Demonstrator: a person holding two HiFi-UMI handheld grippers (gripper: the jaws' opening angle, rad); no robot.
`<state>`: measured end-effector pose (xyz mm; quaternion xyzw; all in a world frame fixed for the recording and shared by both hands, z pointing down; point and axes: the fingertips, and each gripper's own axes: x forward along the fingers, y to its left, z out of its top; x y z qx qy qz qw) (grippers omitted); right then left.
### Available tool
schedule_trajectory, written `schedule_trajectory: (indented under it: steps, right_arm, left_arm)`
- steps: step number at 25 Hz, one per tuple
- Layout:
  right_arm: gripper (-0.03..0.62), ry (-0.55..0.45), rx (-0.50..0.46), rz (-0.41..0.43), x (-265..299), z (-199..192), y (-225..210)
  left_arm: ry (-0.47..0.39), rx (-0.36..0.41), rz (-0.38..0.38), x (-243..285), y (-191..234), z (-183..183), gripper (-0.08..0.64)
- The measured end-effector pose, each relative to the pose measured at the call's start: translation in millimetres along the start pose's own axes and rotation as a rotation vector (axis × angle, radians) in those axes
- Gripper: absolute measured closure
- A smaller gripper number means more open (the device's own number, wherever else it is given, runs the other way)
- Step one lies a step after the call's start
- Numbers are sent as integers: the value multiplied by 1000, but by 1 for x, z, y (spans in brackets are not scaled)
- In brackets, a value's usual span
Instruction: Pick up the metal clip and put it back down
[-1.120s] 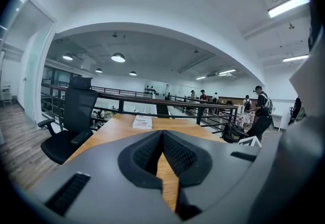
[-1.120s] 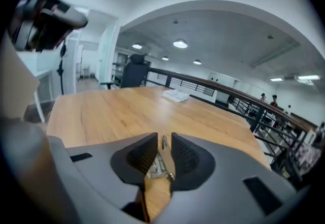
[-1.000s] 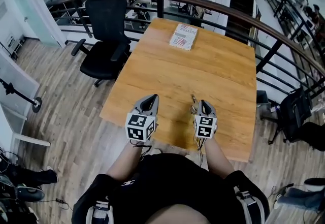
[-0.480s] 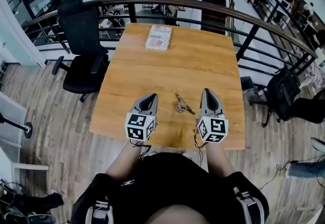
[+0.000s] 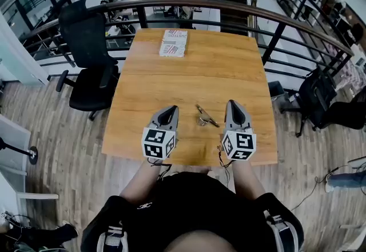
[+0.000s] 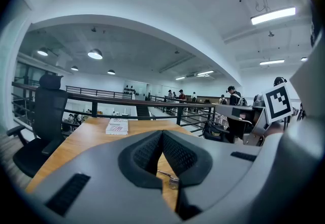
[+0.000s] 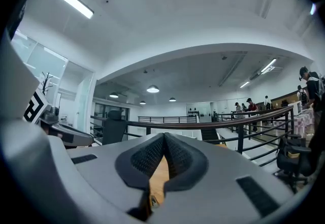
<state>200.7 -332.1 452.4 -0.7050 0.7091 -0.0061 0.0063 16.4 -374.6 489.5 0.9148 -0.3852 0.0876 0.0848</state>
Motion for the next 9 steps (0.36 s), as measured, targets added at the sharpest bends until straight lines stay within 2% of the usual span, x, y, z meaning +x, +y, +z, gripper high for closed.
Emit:
schedule_trajectory:
  steps: [9]
  right_arm:
    - [578,-3,-11,13,2,1,4]
  left_arm:
    - [0,1,8,-2,2,0,546]
